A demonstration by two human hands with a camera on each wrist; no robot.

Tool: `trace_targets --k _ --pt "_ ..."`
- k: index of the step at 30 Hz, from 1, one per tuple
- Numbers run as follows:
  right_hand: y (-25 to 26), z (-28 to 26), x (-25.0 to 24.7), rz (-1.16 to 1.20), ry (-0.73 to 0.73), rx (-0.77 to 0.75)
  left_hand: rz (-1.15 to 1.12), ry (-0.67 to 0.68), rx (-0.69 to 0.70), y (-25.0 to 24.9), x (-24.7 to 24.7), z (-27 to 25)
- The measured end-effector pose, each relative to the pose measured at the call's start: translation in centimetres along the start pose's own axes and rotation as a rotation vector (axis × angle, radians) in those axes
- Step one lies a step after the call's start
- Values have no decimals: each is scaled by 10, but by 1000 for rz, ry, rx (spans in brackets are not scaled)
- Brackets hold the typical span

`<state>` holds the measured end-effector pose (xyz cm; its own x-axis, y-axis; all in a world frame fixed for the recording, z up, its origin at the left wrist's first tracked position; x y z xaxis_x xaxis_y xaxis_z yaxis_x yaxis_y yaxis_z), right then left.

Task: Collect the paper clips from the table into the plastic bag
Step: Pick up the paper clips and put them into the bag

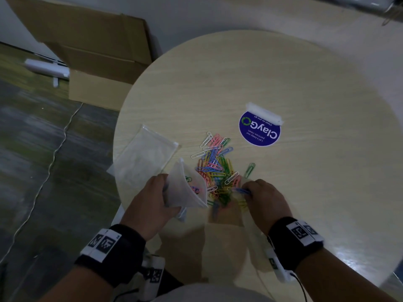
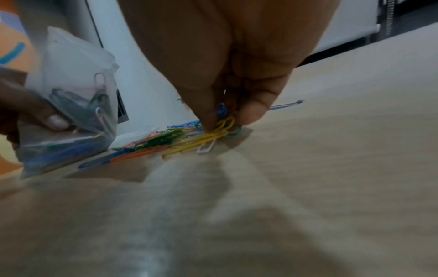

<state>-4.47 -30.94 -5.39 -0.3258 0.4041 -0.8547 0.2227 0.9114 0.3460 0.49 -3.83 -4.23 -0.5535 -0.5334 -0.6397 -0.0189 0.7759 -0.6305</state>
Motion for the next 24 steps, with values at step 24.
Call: trace_targets --k 24 --pt "105 -3 -93 452 -64 -175 -20 -22 1 -19 5 12"
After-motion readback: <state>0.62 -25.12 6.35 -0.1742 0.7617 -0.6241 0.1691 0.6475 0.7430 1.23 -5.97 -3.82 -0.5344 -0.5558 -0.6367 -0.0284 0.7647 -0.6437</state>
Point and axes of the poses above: each hand's wrist, its own z-axis towards the middle knuckle, its own x-axis out of the palm, y = z × x, the point moved 10 cm from there along z, towards the middle knuckle, and after that the axes turned 8 degrees about y, right-handed, at the moved point
